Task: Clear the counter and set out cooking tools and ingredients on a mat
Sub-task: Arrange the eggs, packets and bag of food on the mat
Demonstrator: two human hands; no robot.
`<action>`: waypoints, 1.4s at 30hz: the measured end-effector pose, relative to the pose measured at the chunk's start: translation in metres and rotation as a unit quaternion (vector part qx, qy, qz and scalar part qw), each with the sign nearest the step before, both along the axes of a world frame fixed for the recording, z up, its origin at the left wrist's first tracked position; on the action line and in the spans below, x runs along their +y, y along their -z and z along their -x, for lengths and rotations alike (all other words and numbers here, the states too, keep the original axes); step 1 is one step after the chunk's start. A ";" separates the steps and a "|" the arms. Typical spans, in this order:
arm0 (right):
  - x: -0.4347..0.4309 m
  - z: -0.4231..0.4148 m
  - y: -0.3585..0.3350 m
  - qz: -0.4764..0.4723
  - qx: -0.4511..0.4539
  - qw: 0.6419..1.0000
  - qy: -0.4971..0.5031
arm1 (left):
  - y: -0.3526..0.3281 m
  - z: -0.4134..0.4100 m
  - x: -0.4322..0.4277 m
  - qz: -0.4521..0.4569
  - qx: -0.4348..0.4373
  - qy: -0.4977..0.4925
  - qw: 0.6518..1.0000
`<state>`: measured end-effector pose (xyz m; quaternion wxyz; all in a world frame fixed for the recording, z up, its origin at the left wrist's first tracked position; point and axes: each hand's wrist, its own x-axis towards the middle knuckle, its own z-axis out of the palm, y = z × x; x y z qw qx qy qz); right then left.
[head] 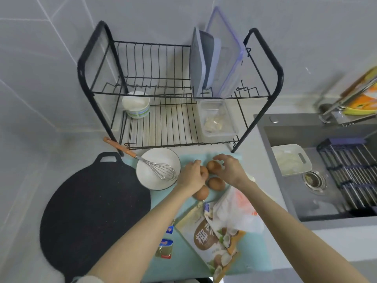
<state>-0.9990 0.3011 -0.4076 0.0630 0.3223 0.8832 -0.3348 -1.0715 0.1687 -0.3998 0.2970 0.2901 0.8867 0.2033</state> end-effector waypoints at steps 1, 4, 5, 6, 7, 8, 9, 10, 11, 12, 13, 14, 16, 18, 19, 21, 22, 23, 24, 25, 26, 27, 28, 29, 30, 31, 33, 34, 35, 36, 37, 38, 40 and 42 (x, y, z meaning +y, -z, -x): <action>0.000 0.001 0.002 0.000 -0.002 1.000 -0.006 | 0.002 0.001 0.001 0.004 -0.003 -0.002 1.000; 0.007 0.006 0.009 0.007 -0.004 1.000 -0.018 | 0.005 0.003 0.008 0.006 -0.003 -0.002 1.000; 0.007 0.007 0.011 0.008 -0.005 1.000 -0.017 | 0.006 0.004 0.009 0.009 -0.001 -0.002 1.000; 0.008 0.008 0.013 0.009 -0.004 1.000 -0.014 | 0.006 0.004 0.011 0.013 0.000 -0.005 1.000; 0.009 0.009 0.014 0.010 -0.004 1.000 -0.013 | 0.006 0.006 0.013 0.018 -0.004 -0.011 1.000; 0.011 0.009 0.015 0.013 -0.004 1.000 -0.016 | 0.005 0.007 0.015 0.022 -0.008 -0.016 1.000; 0.012 0.010 0.016 0.017 -0.004 1.000 -0.019 | 0.004 0.009 0.017 0.025 -0.012 -0.019 0.999; 0.013 0.010 0.016 0.019 -0.002 1.000 -0.021 | 0.002 0.011 0.018 0.031 -0.010 -0.016 0.999; 0.014 0.011 0.016 0.022 0.003 1.000 -0.020 | 0.000 0.013 0.019 0.041 -0.003 -0.009 0.999; 0.015 0.011 0.017 0.024 0.011 1.000 -0.015 | -0.003 0.015 0.020 0.049 0.008 0.000 0.999; 0.015 0.012 0.017 0.027 0.019 0.999 -0.010 | -0.005 0.018 0.021 0.056 0.022 0.008 0.998; 0.015 0.013 0.017 0.029 0.023 0.999 -0.007 | -0.007 0.020 0.021 0.063 0.035 0.015 0.997; 0.014 0.016 0.017 0.030 0.025 0.999 -0.010 | -0.011 0.027 0.022 0.084 0.071 0.033 0.993; 0.011 0.019 0.017 0.030 0.027 0.999 -0.016 | -0.014 0.033 0.023 0.109 0.117 0.056 0.986; 0.010 0.020 0.017 0.029 0.029 0.999 -0.019 | -0.014 0.035 0.024 0.118 0.139 0.069 0.981; 0.007 0.024 0.016 0.027 0.035 0.999 -0.024 | -0.013 0.040 0.024 0.129 0.172 0.090 0.972; 0.005 0.026 0.017 0.028 0.038 0.999 -0.025 | -0.011 0.041 0.024 0.134 0.179 0.096 0.970; 0.003 0.028 0.017 0.027 0.040 0.998 -0.028 | -0.010 0.043 0.023 0.138 0.182 0.099 0.968; 0.002 0.030 0.017 0.026 0.040 0.998 -0.031 | -0.009 0.044 0.022 0.139 0.182 0.101 0.968; 0.001 0.031 0.018 0.025 0.039 0.998 -0.033 | -0.009 0.045 0.022 0.139 0.180 0.104 0.968; -0.001 0.032 0.018 0.026 0.040 0.998 -0.033 | -0.008 0.046 0.021 0.135 0.179 0.107 0.969; -0.001 0.032 0.019 0.026 0.043 0.998 -0.030 | -0.007 0.047 0.021 0.131 0.178 0.110 0.969; -0.001 0.032 0.020 0.026 0.046 0.998 -0.027 | -0.006 0.048 0.020 0.126 0.178 0.112 0.969; -0.001 0.032 0.021 0.026 0.049 0.998 -0.025 | -0.005 0.049 0.019 0.119 0.179 0.112 0.970; -0.001 0.031 0.022 0.027 0.051 0.998 -0.025 | -0.003 0.050 0.019 0.113 0.179 0.112 0.971; -0.001 0.030 0.022 0.026 0.053 0.998 -0.026 | -0.001 0.051 0.018 0.107 0.178 0.112 0.972; -0.001 0.029 0.023 0.025 0.055 0.998 -0.028 | 0.002 0.051 0.016 0.096 0.172 0.109 0.974; -0.001 0.029 0.022 0.023 0.055 0.998 -0.030 | 0.003 0.051 0.016 0.089 0.167 0.106 0.976; -0.001 0.029 0.022 0.019 0.056 0.998 -0.033 | 0.004 0.052 0.015 0.081 0.163 0.104 0.978; -0.001 0.028 0.021 0.016 0.057 0.998 -0.037 | 0.005 0.052 0.014 0.074 0.159 0.102 0.979; -0.001 0.028 0.020 0.013 0.058 0.997 -0.041 | 0.005 0.052 0.014 0.067 0.157 0.099 0.980; -0.001 0.027 0.019 0.012 0.058 0.997 -0.045 | 0.004 0.051 0.013 0.061 0.156 0.097 0.981; 0.000 0.025 0.017 0.012 0.057 0.997 -0.050 | 0.003 0.051 0.011 0.050 0.153 0.093 0.982; 0.000 0.023 0.015 0.013 0.053 0.997 -0.049 | 0.000 0.050 0.009 0.041 0.153 0.093 0.983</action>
